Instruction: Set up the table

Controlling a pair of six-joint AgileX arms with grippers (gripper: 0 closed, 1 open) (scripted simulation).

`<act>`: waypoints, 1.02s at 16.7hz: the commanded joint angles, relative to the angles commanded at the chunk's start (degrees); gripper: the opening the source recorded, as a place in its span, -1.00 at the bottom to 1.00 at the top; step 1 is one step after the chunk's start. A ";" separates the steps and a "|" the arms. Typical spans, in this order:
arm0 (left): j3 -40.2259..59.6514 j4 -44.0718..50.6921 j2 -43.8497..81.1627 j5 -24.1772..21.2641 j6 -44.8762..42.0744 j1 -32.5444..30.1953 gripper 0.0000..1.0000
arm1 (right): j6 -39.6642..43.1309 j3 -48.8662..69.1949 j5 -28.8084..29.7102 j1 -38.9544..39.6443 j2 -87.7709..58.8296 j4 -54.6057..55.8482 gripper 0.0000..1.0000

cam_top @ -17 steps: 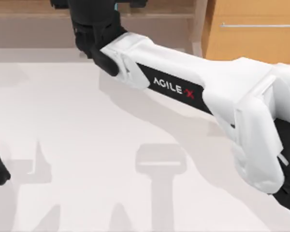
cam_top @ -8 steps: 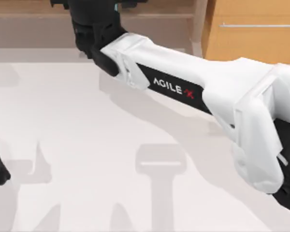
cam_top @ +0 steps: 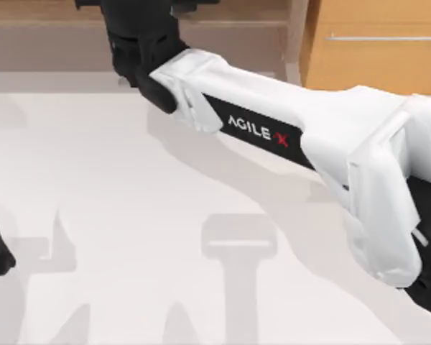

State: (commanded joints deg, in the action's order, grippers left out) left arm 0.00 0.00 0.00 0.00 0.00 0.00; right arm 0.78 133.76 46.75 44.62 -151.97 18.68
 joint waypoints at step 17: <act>0.00 0.00 0.00 0.00 0.00 0.00 1.00 | -0.23 -14.22 2.85 3.23 9.33 4.74 -1.00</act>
State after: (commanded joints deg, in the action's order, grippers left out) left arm 0.00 0.00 0.00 0.00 0.00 0.00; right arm 0.54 119.53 49.61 47.85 -142.64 23.43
